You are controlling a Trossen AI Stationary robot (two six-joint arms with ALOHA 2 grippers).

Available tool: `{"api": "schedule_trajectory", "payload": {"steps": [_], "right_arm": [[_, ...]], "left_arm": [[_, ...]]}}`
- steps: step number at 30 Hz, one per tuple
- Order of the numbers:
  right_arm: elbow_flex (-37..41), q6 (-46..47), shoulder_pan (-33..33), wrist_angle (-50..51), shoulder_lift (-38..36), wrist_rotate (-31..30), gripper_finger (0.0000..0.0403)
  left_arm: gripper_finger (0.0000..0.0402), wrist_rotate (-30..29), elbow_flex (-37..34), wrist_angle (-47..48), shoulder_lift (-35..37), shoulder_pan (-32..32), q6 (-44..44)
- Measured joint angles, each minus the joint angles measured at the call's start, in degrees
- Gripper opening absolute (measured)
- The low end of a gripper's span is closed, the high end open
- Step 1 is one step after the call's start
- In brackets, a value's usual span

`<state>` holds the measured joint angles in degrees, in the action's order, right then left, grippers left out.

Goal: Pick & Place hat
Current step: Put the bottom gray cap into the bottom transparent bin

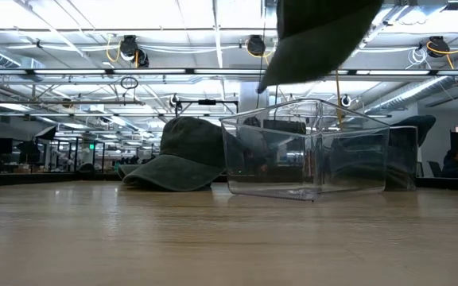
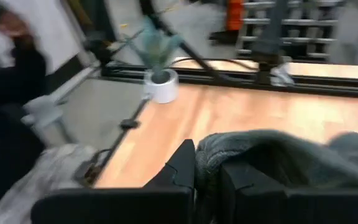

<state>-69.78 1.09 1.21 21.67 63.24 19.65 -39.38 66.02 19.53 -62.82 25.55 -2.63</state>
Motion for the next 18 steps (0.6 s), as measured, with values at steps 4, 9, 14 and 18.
{"api": "schedule_trajectory", "payload": {"steps": [4, 9, 14, 18], "right_arm": [[0.0, -1.29, 0.04, 0.87, -0.02, 2.09, 0.0011], [0.0, -3.98, 0.0, 4.99, 0.02, 1.83, 0.0011], [0.0, -8.0, 0.0, 5.06, 0.29, 1.51, 0.0011], [0.02, -11.06, -0.94, 3.66, 0.28, 1.46, 0.0011]], "left_arm": [[0.0379, 0.03, 0.02, -0.09, 1.27, -0.03, 0.17], [0.0379, 0.01, 0.02, -0.09, 1.82, -0.08, 0.17], [0.0379, 0.16, 0.02, -0.02, 1.72, -0.08, 0.17], [0.0379, 0.16, 0.02, -0.02, 1.68, -0.08, 0.17]]}}
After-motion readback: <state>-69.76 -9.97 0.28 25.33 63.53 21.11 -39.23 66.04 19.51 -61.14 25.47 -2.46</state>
